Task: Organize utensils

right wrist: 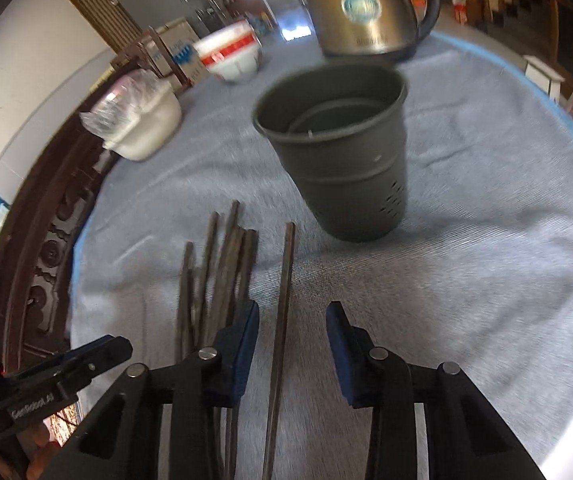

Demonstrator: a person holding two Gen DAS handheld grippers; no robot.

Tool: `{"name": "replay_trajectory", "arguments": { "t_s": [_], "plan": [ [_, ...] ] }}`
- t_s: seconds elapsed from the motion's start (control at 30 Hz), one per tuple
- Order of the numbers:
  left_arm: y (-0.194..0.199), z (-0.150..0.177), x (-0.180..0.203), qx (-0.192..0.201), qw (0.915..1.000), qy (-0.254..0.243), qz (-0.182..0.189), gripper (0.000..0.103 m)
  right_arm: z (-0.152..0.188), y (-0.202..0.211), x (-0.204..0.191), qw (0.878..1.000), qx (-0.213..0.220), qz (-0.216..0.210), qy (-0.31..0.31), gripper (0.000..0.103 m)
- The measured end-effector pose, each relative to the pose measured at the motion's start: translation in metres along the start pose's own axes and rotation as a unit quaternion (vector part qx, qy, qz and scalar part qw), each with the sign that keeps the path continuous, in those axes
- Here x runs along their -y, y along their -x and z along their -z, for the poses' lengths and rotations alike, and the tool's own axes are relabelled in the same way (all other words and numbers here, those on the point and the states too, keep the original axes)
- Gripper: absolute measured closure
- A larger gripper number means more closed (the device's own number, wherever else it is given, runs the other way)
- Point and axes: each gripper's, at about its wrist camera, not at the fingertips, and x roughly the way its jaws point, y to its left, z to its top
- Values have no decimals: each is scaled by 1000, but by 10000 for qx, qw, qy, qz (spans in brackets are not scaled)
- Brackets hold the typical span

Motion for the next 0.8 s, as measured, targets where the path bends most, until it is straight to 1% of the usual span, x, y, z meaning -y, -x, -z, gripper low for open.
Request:
{"name": "replay_trajectory", "arguments": {
  "t_s": [0.07, 0.13, 0.23, 0.33, 0.37, 0.5, 0.57, 0.67, 0.73, 0.77, 0.8],
  "plan": [
    [-9, -6, 2, -109, 9999, 40, 119, 75, -4, -8, 1, 10000, -58, 36, -55, 69],
    [-16, -13, 5, -180, 9996, 46, 230, 75, -9, -16, 3, 9998, -159, 43, -94, 71],
    [-30, -24, 8, -347, 9990, 114, 275, 75, -13, -26, 1, 9995, -265, 49, -140, 72],
    [-42, -32, 9, -531, 9978, 221, 327, 75, -16, -30, -2, 9996, -222, 139, -142, 80],
    [-45, -34, 10, -574, 9975, 249, 344, 75, -17, -30, -1, 9996, -221, 124, -148, 84],
    [-54, -43, 12, -666, 9968, 303, 329, 75, -19, -30, 1, 9996, -229, 98, -94, 94],
    [-57, -47, 13, -692, 9961, 357, 409, 75, -19, -30, 3, 9996, -216, 194, -40, 95],
    [-60, -52, 18, -665, 9967, 296, 353, 77, -20, -28, 7, 9995, -239, 190, -75, 95],
    [-64, -55, 19, -694, 9961, 332, 421, 82, -22, -30, 8, 9994, -284, 169, -81, 94],
    [-66, -57, 18, -718, 9955, 361, 498, 87, -23, -30, 8, 9993, -289, 174, -130, 93],
    [-68, -59, 19, -724, 9954, 366, 507, 89, -24, -31, 8, 9993, -277, 187, -135, 93]
  ]
}}
